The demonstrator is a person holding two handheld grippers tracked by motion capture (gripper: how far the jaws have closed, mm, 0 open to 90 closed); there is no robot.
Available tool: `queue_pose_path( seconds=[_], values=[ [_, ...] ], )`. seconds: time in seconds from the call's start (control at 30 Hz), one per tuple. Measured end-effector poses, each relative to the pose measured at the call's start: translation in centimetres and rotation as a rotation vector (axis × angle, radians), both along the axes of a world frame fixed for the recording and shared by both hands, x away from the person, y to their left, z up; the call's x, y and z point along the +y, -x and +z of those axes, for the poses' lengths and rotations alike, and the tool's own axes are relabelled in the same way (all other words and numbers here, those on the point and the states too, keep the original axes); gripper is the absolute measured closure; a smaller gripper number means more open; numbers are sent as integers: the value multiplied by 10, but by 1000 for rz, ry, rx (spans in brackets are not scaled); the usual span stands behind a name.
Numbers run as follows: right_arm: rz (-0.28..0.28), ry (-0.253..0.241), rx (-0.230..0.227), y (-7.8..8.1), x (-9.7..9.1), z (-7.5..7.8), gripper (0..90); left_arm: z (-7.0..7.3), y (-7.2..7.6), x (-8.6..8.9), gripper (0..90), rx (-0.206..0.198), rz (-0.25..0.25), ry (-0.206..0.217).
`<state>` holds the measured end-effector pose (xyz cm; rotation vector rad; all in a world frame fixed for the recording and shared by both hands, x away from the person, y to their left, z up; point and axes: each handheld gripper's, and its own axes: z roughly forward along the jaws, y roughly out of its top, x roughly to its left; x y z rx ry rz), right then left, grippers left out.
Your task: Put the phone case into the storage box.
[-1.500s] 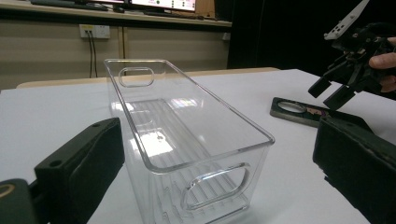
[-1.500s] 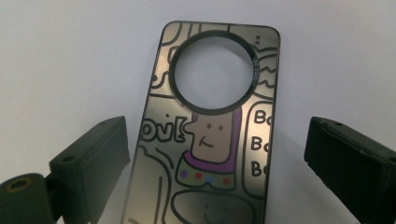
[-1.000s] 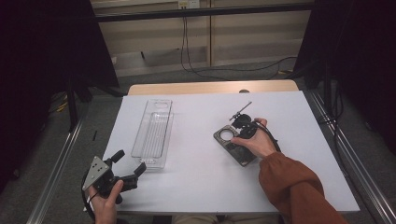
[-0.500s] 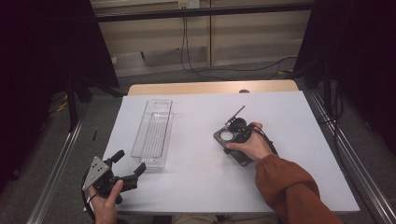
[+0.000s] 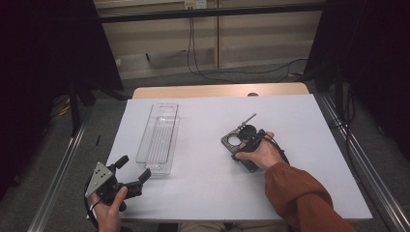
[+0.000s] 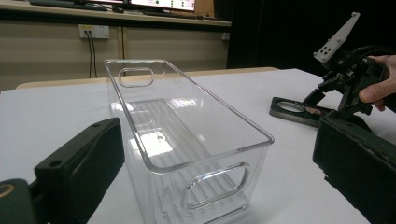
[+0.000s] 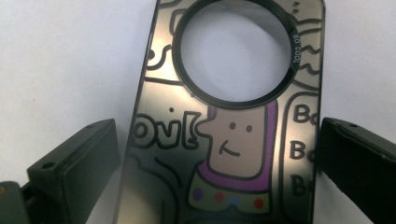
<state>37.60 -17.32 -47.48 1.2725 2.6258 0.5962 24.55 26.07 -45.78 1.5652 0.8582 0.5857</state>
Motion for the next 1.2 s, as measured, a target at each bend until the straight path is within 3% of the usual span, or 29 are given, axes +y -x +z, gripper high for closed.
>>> queue_pose_path(
  seconds=[0.1,0.7,1.2],
  values=[
    [-25,23,11,-1,3,1,0,0,0,0,23,2,-7,-2],
    [-6,56,52,-3,7,8,101,0,0,0,23,2,-3,-1],
    [-6,43,46,-2,6,9,123,-1,-1,0,23,7,3,1]
  ],
)
